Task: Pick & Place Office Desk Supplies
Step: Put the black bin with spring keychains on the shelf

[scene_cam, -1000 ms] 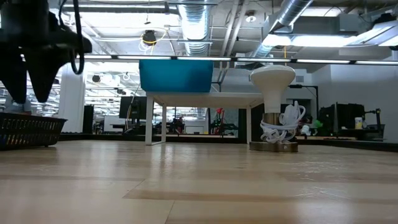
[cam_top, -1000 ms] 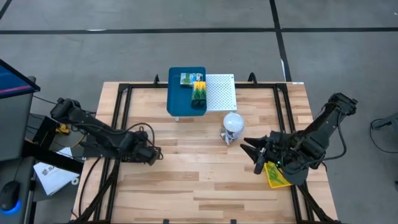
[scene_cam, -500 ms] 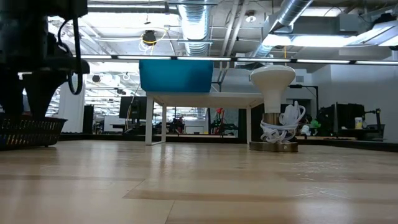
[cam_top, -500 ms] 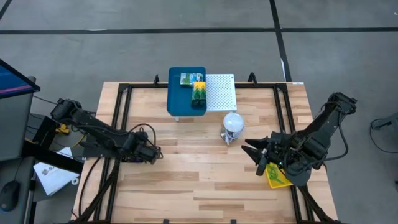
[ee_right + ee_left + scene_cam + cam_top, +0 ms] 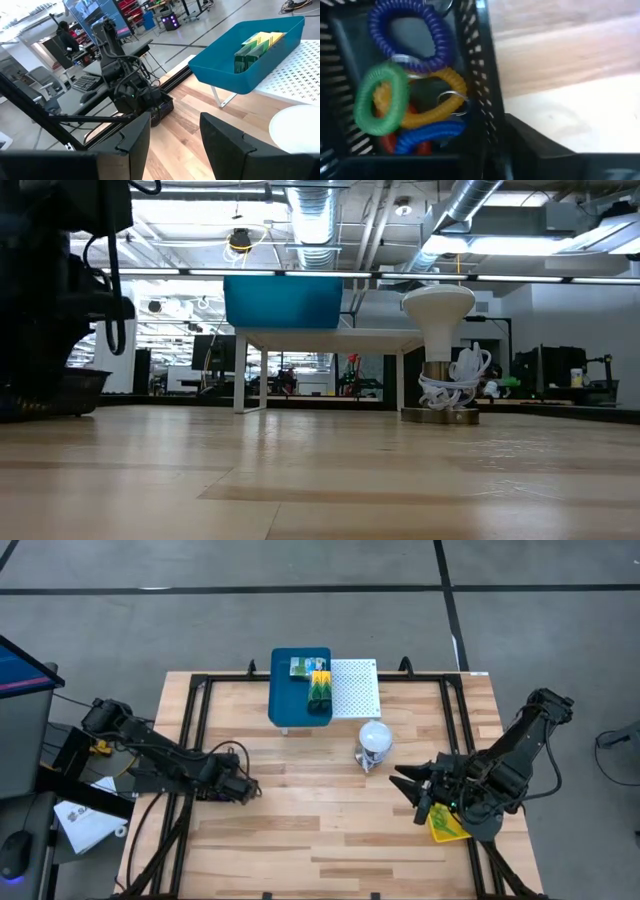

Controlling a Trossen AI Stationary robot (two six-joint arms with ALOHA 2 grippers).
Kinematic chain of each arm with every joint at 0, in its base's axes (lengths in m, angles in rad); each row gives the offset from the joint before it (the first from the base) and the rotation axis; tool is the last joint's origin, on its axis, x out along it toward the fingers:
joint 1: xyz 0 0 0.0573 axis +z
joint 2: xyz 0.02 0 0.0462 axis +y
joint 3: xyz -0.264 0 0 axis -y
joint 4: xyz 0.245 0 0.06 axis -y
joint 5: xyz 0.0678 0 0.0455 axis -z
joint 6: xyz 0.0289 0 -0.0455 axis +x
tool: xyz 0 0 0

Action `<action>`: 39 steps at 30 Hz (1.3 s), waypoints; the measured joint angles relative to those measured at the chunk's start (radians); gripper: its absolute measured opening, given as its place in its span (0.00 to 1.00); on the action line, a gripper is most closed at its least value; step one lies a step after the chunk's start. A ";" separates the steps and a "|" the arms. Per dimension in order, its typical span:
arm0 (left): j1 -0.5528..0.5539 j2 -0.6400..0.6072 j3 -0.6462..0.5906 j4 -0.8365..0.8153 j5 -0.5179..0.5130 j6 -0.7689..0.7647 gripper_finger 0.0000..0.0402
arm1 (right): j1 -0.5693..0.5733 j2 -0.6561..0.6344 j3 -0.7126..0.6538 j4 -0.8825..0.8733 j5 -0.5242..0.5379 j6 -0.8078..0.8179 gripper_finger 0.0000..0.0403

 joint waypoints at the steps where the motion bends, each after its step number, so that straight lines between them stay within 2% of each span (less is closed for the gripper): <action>1: 0.000 0.000 -0.001 0.013 0.000 0.024 0.12 | 0.000 0.000 0.000 0.000 0.000 0.000 0.42; 4: 0.000 0.000 0.000 0.059 0.001 0.098 0.02 | 0.000 0.000 0.000 0.000 0.000 -0.001 0.42; 10: -0.004 0.000 0.015 0.124 0.082 0.325 0.00 | 0.000 0.000 0.000 0.003 0.000 -0.023 0.42; 20: -0.074 0.024 0.230 0.027 0.089 0.624 0.00 | -0.015 -0.001 0.000 0.004 -0.026 -0.071 0.42; 24: -0.099 0.103 0.370 -0.056 0.082 0.800 0.00 | -0.046 -0.007 0.001 0.012 -0.140 -0.189 0.42; 33: -0.105 0.300 0.713 -0.133 0.081 1.276 0.00 | -0.123 -0.046 0.124 0.004 -0.585 -0.675 0.42; 35: -0.101 0.325 0.790 -0.160 0.079 1.346 0.00 | -0.136 -0.048 0.170 -0.062 -0.635 -0.742 0.42; 39: -0.092 0.379 0.946 -0.229 0.061 1.467 0.00 | -0.142 -0.046 0.260 -0.190 -0.671 -0.871 0.41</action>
